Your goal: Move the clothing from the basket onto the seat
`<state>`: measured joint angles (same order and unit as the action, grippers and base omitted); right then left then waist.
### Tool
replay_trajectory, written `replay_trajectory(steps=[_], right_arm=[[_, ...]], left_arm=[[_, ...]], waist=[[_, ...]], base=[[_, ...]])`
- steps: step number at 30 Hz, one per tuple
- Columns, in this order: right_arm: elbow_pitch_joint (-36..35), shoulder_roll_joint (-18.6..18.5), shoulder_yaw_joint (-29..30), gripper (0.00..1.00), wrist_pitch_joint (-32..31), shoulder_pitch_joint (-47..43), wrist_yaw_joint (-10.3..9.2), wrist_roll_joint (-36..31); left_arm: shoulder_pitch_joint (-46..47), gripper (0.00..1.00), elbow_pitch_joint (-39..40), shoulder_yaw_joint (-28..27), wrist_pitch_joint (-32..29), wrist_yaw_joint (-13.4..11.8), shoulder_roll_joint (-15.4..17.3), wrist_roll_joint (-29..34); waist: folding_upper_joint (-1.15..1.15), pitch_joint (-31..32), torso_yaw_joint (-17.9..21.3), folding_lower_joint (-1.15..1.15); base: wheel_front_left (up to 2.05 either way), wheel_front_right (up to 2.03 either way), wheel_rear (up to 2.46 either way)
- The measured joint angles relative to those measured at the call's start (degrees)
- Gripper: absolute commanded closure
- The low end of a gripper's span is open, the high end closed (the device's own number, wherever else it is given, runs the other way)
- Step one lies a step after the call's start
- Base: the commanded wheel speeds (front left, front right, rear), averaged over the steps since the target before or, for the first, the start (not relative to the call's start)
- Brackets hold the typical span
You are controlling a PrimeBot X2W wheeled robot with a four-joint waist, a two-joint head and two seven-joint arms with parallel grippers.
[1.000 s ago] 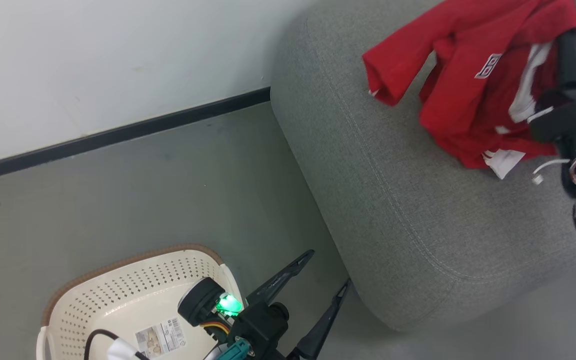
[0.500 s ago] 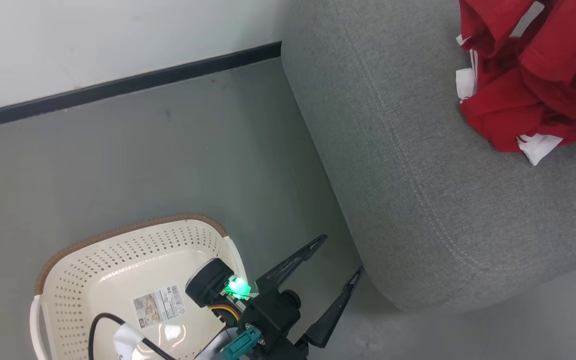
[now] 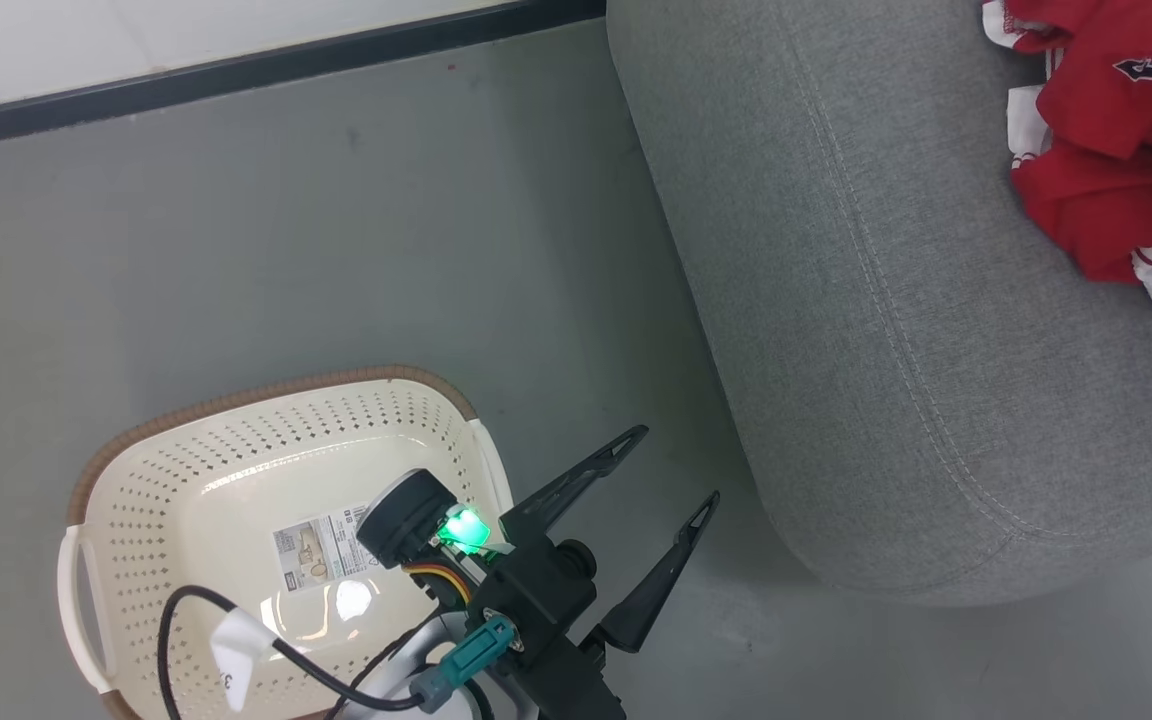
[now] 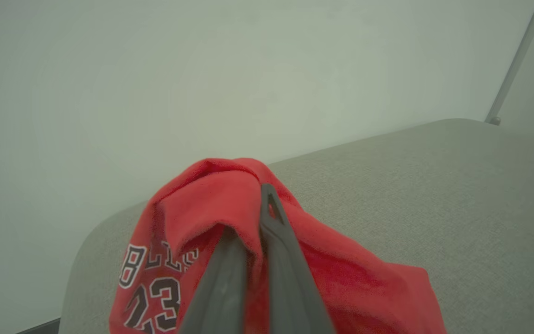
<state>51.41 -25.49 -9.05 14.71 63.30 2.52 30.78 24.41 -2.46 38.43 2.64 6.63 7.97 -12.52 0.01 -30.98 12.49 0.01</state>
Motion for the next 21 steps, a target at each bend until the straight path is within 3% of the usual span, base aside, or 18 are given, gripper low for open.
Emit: replay_trajectory(steps=[8, 9, 10, 11, 21], right_arm=[[4.98, 1.53, 0.6, 1.0, 0.0, -0.8, 0.32, 1.27], [5.13, 1.58, 0.63, 0.69, 0.0, -0.79, 0.34, 1.3], [5.34, 1.76, 0.63, 0.49, 0.0, -0.74, 0.34, 1.3], [5.64, 1.97, 0.6, 0.0, 0.0, -0.68, 0.37, 1.29], [6.35, 2.57, -0.13, 0.0, 0.0, -1.37, 1.03, -0.32]], left_arm=[[0.1, 0.0, -0.77, 0.01, 0.05, 0.01, 0.74, 0.0], [0.13, 0.0, -0.93, 0.02, 0.05, 0.01, 0.74, 0.0], [0.17, 0.0, -1.22, 0.01, 0.09, 0.01, 0.74, 0.0], [0.19, 0.0, -1.56, 0.01, 0.38, 0.01, 0.74, 0.0], [0.39, 0.0, -3.96, 0.32, 2.04, 0.44, 0.09, -0.23]], waist=[[0.0, -0.8, -0.41, -0.01], [0.0, -0.78, -0.39, 0.0], [0.0, -0.7, -0.36, 0.0], [0.0, -0.55, -0.33, -0.01], [-0.01, 2.15, -0.35, -0.01]], base=[[0.0, 0.0, 0.0], [0.0, 0.0, 0.0], [0.0, 0.0, 0.0], [0.0, 0.0, 0.0], [0.0, 0.0, 0.0]])
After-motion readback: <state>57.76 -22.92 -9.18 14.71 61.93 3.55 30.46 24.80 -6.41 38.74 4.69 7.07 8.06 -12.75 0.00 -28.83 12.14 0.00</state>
